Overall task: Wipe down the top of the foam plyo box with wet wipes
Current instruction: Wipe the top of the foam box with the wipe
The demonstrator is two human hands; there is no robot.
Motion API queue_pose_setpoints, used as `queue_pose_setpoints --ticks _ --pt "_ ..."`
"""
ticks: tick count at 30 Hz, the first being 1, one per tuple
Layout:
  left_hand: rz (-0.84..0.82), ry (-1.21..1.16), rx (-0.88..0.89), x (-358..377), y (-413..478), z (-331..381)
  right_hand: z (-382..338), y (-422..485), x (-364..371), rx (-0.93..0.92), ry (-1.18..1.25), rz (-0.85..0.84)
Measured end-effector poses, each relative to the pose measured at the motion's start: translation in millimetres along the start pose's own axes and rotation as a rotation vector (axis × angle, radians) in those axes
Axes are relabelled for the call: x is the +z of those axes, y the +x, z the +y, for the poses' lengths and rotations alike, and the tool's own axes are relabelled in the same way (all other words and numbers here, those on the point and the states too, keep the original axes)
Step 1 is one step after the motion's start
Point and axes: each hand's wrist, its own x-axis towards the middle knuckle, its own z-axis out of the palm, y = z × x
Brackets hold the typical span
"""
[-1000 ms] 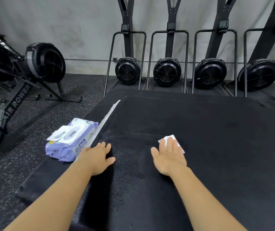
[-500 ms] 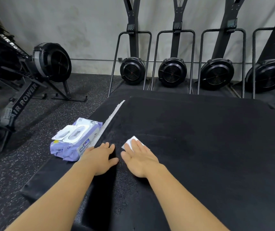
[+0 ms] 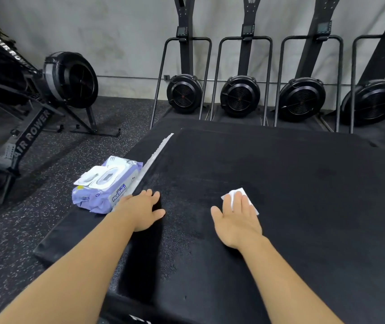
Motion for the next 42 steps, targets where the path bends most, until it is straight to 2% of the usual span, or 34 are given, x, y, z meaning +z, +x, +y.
queue_pose_setpoints --ticks 4,8,11,13,18,22,27,31,37,42 --pt "0.006 -0.026 0.004 3 5 -2 -56 8 21 -0.074 -0.047 0.014" --pt "0.008 0.021 0.025 4 8 -4 -104 10 34 -0.224 -0.062 -0.073" --pt "0.009 0.070 0.022 4 9 -6 -103 11 29 -0.301 -0.036 -0.137" --pt "0.007 0.049 0.002 4 8 -5 -83 6 22 -0.335 -0.015 -0.122" --pt "-0.008 0.055 0.004 3 4 -1 -1 -26 2 -0.248 0.088 -0.002" --pt "0.025 0.046 -0.007 2 -3 3 44 -42 -10 -0.122 0.070 -0.036" --pt "0.173 -0.099 -0.017 9 -22 3 23 -39 -4 -0.035 0.076 -0.055" --pt "0.278 -0.167 -0.035 17 -52 -5 -33 -32 15 -0.132 0.043 -0.036" --pt "0.215 -0.057 -0.143 16 -91 -6 -112 -25 34 -0.305 -0.004 -0.177" --pt "0.088 0.000 -0.125 19 -99 11 -84 -30 22 -0.390 0.056 -0.152"
